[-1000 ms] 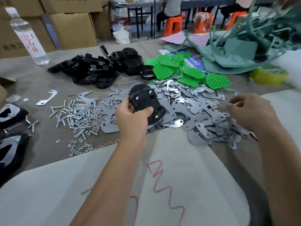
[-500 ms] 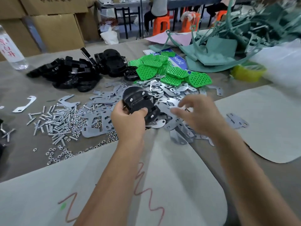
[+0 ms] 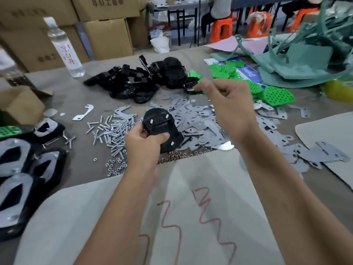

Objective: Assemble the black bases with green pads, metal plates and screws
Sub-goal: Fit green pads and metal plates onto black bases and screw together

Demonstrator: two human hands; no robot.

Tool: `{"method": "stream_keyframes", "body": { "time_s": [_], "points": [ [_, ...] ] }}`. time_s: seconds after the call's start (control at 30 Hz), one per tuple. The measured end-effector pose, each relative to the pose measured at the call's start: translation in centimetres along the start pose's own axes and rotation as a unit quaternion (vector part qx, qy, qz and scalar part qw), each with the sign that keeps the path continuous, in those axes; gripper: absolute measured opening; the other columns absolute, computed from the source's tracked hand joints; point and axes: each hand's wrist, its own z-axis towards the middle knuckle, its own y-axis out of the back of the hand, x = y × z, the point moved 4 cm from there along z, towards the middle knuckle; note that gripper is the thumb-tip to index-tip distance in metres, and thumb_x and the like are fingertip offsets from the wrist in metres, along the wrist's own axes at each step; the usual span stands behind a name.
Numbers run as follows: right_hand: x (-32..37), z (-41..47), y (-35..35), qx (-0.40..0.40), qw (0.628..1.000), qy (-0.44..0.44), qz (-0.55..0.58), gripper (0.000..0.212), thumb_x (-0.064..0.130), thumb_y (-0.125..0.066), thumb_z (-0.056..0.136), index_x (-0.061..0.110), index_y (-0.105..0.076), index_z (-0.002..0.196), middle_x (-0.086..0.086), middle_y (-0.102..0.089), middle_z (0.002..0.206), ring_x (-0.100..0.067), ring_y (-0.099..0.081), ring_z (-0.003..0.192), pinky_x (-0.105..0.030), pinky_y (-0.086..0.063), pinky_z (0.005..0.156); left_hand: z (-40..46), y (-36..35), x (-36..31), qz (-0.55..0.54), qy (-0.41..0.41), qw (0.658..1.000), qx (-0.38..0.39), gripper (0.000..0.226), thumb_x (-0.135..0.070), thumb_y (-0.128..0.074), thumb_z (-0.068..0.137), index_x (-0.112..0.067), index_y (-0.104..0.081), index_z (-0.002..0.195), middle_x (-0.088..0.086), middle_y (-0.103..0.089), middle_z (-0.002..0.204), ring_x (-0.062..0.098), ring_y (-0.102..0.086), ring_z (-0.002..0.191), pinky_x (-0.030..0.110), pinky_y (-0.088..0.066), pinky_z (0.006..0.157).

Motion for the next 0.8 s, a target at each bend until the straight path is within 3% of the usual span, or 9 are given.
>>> {"method": "stream_keyframes", "body": {
  "time_s": [0.03, 0.1, 0.17, 0.3, 0.37, 0.47, 0.6, 0.7, 0.8],
  "points": [
    [0.2, -0.2, -1.7, 0.017, 0.999, 0.004, 0.032, 0.026, 0.028, -0.063, 0.104, 0.014, -0.082, 0.096, 0.018, -0.031, 0.04, -0.001, -0.033, 0.039, -0.008, -0.028, 0.05, 0.2, 1.0, -0.2, -0.009, 0.007, 1.0, -0.005, 0.039, 0.015, -0.071, 0.079, -0.023, -0.077, 0.086, 0.002, -0.08, 0.09, 0.039, -0.077, 0.088, 0.045, -0.063, 0.06],
    [-0.2, -0.6, -4.5, 0.053, 0.995, -0.015, 0.085, 0.025, 0.03, -0.06, 0.106, 0.017, -0.082, 0.103, 0.014, -0.029, 0.049, -0.003, -0.027, 0.045, -0.017, -0.028, 0.051, 0.5, 2.4, -0.3, -0.028, 0.014, 0.999, -0.012, 0.04, 0.016, -0.07, 0.079, -0.023, -0.077, 0.085, 0.007, -0.08, 0.094, 0.045, -0.075, 0.092, 0.063, -0.061, 0.074],
    [-1.2, -1.5, -6.5, 0.089, 0.981, -0.053, 0.162, 0.02, 0.021, -0.06, 0.106, 0.018, -0.079, 0.112, 0.004, -0.044, 0.06, -0.013, -0.038, 0.054, -0.027, -0.035, 0.053, 0.8, 3.1, -0.4, -0.047, 0.017, 0.998, -0.023, 0.041, 0.018, -0.069, 0.079, -0.02, -0.076, 0.094, 0.009, -0.08, 0.097, 0.045, -0.075, 0.096, 0.072, -0.057, 0.082],
    [-2.8, -3.3, -7.9, 0.131, 0.947, -0.11, 0.271, 0.029, -0.003, -0.055, 0.103, 0.012, -0.072, 0.122, -0.004, -0.066, 0.076, -0.015, -0.06, 0.068, -0.025, -0.051, 0.059, 1.1, 2.9, -0.3, -0.038, 0.007, 0.999, -0.033, 0.04, 0.018, -0.068, 0.08, -0.019, -0.074, 0.095, 0.005, -0.08, 0.093, 0.044, -0.075, 0.096, 0.072, -0.057, 0.083],
    [-3.1, -3.7, -8.1, 0.172, 0.924, -0.124, 0.318, 0.051, -0.018, -0.045, 0.091, 0.006, -0.067, 0.13, -0.008, -0.075, 0.102, -0.016, -0.066, 0.085, -0.027, -0.054, 0.068, 1.1, 2.7, -0.3, -0.025, -0.003, 0.999, -0.027, 0.04, 0.017, -0.068, 0.081, -0.02, -0.074, 0.094, 0.002, -0.08, 0.09, 0.04, -0.076, 0.093, 0.069, -0.059, 0.08],
    [-2.8, -3.9, -8.2, 0.22, 0.912, -0.136, 0.319, 0.063, -0.011, -0.036, 0.079, 0.002, -0.064, 0.135, -0.009, -0.071, 0.129, -0.018, -0.065, 0.101, -0.03, -0.052, 0.077, 1.0, 2.7, -0.3, -0.013, -0.023, 0.999, -0.024, 0.042, 0.019, -0.067, 0.08, -0.02, -0.074, 0.094, -0.003, -0.08, 0.086, 0.027, -0.077, 0.087, 0.06, -0.062, 0.083],
    [-2.7, -4.1, -8.3, 0.173, 0.963, -0.064, 0.198, 0.027, -0.001, -0.055, 0.102, 0.01, -0.075, 0.118, -0.008, -0.078, 0.105, -0.016, -0.066, 0.071, -0.02, -0.051, 0.065, 1.2, 2.8, -0.3, -0.007, -0.042, 0.998, -0.042, 0.041, 0.02, -0.067, 0.079, -0.014, -0.074, 0.099, 0.003, -0.08, 0.093, 0.027, -0.076, 0.092, 0.054, -0.061, 0.09],
    [-2.7, -4.5, -8.9, 0.169, 0.973, -0.051, 0.151, 0.027, 0.0, -0.064, 0.099, 0.018, -0.07, 0.118, -0.005, -0.081, 0.093, -0.019, -0.072, 0.069, -0.028, -0.057, 0.07, 1.4, 2.9, -0.3, -0.009, -0.051, 0.997, -0.057, 0.039, 0.02, -0.066, 0.077, -0.014, -0.074, 0.096, 0.005, -0.079, 0.094, 0.031, -0.075, 0.092, 0.057, -0.06, 0.091],
    [-3.1, -4.8, -9.3, 0.169, 0.974, -0.089, 0.12, 0.02, 0.007, -0.072, 0.094, 0.02, -0.064, 0.107, -0.002, -0.081, 0.087, -0.025, -0.074, 0.069, -0.038, -0.06, 0.066, 1.3, 2.9, -0.4, 0.002, -0.069, 0.996, -0.063, 0.032, 0.005, -0.07, 0.067, -0.019, -0.073, 0.087, 0.004, -0.079, 0.088, 0.025, -0.073, 0.08, 0.051, -0.063, 0.079]
  ]
}}
